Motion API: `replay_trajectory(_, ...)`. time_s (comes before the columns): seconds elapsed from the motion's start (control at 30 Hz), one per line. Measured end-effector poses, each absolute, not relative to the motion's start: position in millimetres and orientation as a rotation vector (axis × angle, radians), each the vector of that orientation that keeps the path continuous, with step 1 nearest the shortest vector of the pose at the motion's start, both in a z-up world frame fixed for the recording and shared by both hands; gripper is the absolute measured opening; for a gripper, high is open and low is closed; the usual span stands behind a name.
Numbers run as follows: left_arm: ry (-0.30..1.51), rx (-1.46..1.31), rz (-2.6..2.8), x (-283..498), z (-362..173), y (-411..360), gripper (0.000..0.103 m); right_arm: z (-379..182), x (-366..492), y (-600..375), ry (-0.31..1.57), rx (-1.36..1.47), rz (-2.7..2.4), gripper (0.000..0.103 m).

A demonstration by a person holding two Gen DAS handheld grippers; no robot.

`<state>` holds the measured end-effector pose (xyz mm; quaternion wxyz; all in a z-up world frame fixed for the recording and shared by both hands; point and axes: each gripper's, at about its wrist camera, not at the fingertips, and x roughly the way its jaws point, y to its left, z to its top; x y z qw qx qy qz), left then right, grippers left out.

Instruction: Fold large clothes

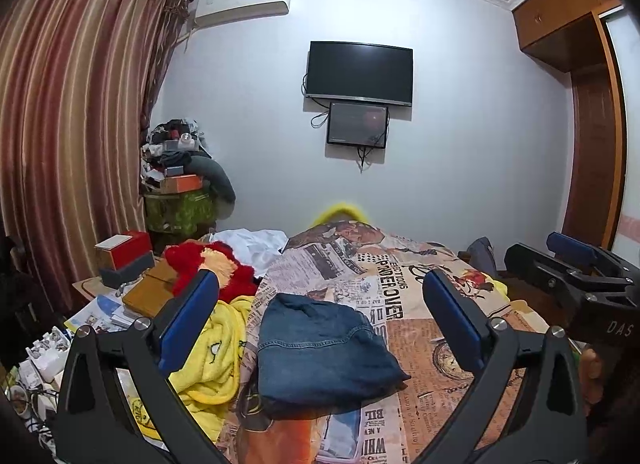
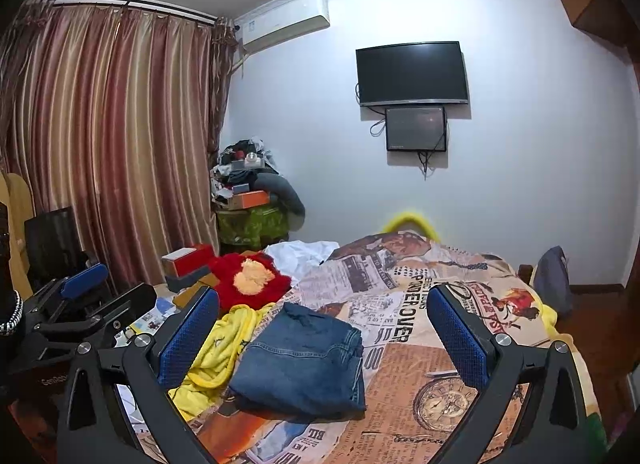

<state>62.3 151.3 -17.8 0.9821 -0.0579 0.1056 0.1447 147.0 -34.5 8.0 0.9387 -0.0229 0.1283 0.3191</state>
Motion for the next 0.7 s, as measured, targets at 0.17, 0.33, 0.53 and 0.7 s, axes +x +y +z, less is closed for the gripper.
replay_trajectory(0.17,0.214,-0.117,0.290,63.3,-17.7,151.1,0.103,7.7,148.3,-35.1,0.262,-0.045,0.653,0.103)
replay_trajectory(0.33,0.215,-0.116,0.290,63.8,-17.9,150.4,0.103,7.7,148.4,-35.5,0.261,-0.043,0.655,0.103)
replay_trajectory(0.53,0.224,-0.119,0.276,65.6,-19.3,151.1,0.103,9.0,148.2,-35.7,0.260,-0.040,0.653,0.103)
replay_trajectory(0.7,0.236,-0.119,0.258,68.0,-20.5,152.3,0.103,8.8,148.4,-36.0,0.259,-0.039,0.653,0.103)
